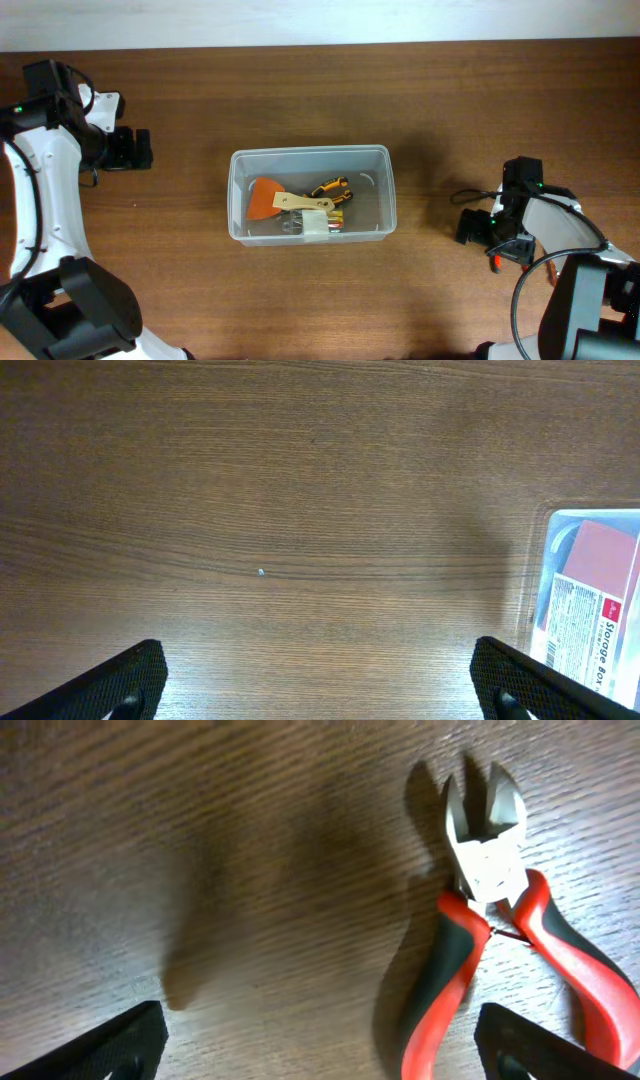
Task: Pack container
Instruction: 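Lower the right gripper and grasp the red pliers' handle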
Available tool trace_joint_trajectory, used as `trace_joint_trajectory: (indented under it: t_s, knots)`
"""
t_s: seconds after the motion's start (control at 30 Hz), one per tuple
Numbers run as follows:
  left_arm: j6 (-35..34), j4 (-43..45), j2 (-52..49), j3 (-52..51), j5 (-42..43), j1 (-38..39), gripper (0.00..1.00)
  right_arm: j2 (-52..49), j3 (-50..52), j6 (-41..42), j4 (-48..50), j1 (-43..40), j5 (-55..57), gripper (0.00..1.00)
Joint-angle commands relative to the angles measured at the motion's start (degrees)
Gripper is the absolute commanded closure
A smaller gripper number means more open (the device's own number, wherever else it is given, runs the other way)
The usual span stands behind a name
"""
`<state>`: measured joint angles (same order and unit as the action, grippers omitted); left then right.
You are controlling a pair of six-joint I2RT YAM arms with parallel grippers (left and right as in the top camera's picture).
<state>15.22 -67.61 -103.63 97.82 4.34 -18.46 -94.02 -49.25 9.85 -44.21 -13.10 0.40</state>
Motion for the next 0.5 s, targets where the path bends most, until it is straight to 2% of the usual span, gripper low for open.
trace_joint_trajectory:
  t_s: [0.0,0.47]
  knots:
    - [-0.6,0.1,-0.5,-0.3,0.8,-0.5,0.01,0.5,1.1,4.8,0.4,0.2,2.3,0.01]
    - [-0.6,0.1,-0.5,-0.3,0.8,-0.5,0.01,-3.0,2.5,5.6,2.9,0.2,2.6,0.01]
